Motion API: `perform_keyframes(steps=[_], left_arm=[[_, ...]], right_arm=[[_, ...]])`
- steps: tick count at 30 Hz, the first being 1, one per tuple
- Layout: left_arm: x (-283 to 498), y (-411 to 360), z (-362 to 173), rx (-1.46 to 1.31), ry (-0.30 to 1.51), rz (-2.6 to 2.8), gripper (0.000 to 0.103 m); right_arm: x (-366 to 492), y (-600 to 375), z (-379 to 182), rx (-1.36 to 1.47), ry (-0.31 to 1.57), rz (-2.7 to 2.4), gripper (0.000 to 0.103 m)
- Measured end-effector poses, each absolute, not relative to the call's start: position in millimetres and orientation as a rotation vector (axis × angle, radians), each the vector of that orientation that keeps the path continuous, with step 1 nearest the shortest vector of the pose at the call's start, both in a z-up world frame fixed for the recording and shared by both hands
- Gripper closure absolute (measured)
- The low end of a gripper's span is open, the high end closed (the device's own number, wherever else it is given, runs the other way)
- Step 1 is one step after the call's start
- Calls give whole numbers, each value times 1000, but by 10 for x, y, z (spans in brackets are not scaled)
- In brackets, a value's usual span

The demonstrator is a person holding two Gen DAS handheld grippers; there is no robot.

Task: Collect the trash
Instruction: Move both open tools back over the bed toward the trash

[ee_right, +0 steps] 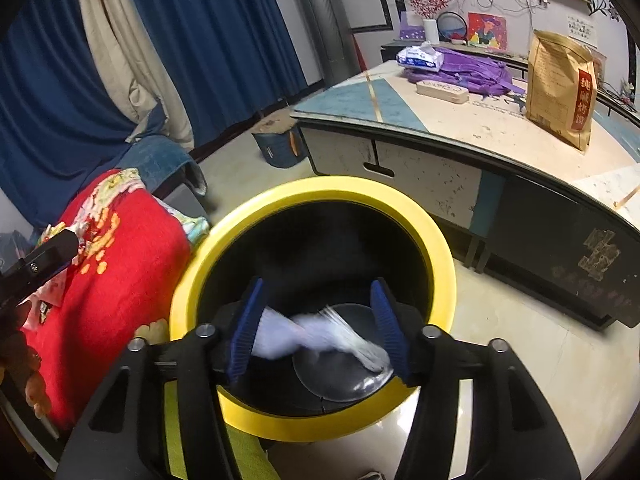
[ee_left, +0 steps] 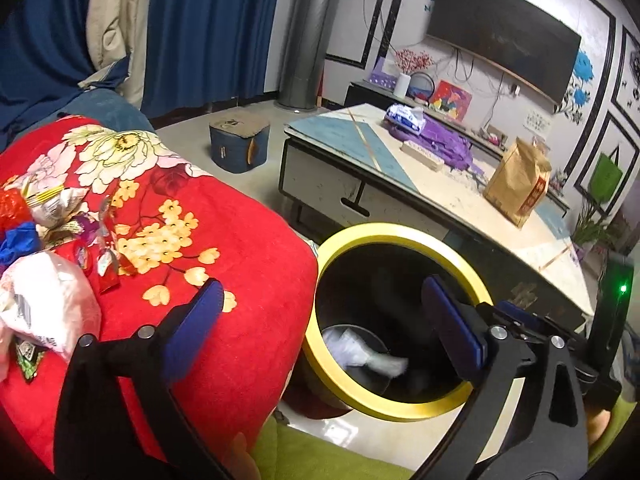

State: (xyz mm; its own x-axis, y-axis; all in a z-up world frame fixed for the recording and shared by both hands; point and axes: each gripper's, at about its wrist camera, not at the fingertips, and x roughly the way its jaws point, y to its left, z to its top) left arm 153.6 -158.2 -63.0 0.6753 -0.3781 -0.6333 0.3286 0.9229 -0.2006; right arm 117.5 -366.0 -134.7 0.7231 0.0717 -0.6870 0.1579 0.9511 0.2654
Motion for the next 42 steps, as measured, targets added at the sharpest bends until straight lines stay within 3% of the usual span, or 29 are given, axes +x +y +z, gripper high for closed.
perform_keyframes(steps=[19, 42], left_arm=[[1308, -957, -284, -162, 584, -280, 11], [1070, -27, 1, -210, 427, -65, 11]], right_arm=[[970, -2990, -700, 108, 509, 139, 23], [1133, -1750, -350, -51, 487, 442, 18]])
